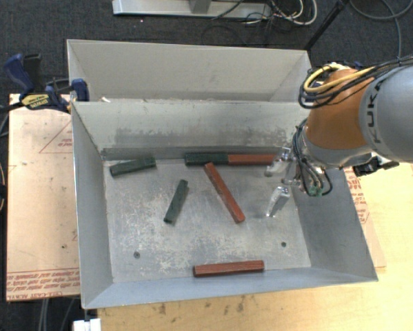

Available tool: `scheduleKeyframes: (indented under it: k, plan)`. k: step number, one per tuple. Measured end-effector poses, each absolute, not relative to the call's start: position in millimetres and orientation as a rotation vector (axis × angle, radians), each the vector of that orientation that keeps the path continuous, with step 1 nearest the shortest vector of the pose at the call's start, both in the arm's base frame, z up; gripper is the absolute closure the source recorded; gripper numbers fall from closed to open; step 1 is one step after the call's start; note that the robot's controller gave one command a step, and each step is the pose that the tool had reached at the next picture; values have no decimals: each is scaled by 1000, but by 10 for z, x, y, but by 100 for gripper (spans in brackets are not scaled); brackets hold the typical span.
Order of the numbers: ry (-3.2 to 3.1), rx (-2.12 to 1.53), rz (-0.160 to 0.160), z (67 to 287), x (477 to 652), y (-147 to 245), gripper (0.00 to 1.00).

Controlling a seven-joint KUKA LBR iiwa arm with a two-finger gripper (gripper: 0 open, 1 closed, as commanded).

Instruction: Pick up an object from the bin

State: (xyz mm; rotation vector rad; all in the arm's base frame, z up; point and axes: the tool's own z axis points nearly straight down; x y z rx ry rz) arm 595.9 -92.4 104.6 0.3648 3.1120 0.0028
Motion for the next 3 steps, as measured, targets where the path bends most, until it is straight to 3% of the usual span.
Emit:
scheduleKeyframes:
  k: [1, 2, 3]
  plan:
    - [3105, 510, 0, 908, 6006, -844, 0]
    - [3083, 589, 2, 805, 5646, -1068, 0]
    - [3067, 618, 4, 751, 5505, -1212, 0]
